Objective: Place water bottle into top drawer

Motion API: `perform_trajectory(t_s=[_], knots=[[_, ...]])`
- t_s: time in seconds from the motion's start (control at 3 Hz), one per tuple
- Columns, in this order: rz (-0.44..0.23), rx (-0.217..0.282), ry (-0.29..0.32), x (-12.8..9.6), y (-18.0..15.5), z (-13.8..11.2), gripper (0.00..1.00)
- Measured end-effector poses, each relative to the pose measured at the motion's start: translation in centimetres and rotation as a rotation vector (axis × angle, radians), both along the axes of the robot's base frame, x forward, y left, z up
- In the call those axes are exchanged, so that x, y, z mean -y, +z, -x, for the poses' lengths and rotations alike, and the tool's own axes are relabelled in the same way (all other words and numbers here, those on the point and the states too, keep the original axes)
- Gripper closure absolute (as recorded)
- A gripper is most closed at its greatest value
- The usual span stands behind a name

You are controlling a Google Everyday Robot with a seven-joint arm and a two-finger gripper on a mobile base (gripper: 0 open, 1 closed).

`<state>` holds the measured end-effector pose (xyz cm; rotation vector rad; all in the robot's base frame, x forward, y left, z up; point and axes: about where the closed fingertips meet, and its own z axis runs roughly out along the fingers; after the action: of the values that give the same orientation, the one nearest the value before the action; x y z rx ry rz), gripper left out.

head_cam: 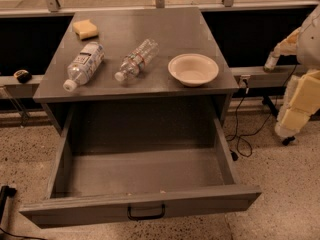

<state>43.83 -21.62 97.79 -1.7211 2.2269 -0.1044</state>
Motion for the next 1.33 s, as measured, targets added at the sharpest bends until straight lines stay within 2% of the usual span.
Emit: perform_trajectory(t_s=[0.33,0.67,1.0,1.33], knots=[[0.000,0.000,0.001,0.0,0.0,0.0,0.00],[0.042,0.001,0.099,-2.1,-1.3,-2.1,0.00],[0.113,0.064,0.312,-8.4,-2.4,-4.7,0.00],[0.107,0.096,0.558,-14.6,-3.7,-4.9,0.00]])
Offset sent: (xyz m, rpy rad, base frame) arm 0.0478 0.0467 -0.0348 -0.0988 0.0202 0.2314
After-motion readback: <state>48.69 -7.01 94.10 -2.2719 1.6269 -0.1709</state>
